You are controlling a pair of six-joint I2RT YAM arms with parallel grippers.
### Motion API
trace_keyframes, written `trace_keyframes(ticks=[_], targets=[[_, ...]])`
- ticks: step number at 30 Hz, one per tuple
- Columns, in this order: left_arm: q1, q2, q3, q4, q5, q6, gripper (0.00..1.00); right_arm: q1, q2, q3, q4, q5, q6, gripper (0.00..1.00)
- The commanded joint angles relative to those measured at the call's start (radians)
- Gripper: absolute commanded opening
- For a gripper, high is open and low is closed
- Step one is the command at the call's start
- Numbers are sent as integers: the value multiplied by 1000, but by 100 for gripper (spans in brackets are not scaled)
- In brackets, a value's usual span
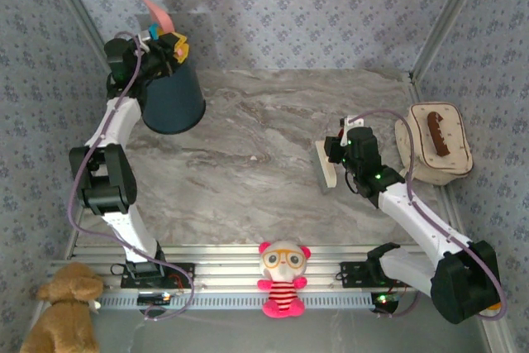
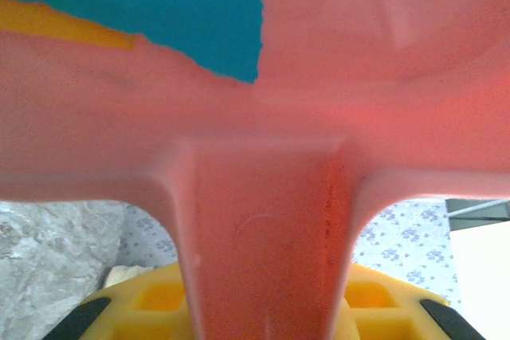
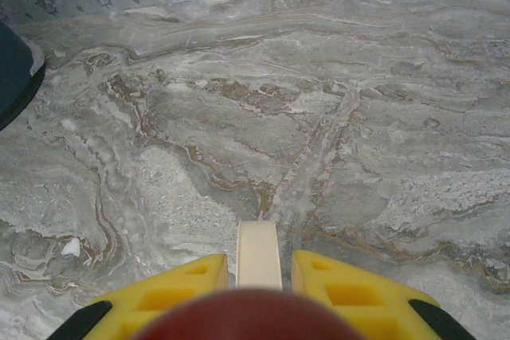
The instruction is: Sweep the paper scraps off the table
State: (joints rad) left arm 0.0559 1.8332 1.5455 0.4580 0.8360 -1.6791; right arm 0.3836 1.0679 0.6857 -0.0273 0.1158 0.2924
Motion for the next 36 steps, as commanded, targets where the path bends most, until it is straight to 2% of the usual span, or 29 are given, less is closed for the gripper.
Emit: trace_keyframes(ticks=[1,16,23,36], targets=[[-10,0,1,135,-20,-71,0,-6,0,7,27,-6,17,0],[-41,1,-45,295,-108,-223,0,-7,6,3,31,-13,24,0],[-52,0,-108,428,-187,-329,0,-6,5,1,33,-16,27,0],[-67,20,-120,540,-220,-423,0,-6,6,-3,36,-16,27,0]])
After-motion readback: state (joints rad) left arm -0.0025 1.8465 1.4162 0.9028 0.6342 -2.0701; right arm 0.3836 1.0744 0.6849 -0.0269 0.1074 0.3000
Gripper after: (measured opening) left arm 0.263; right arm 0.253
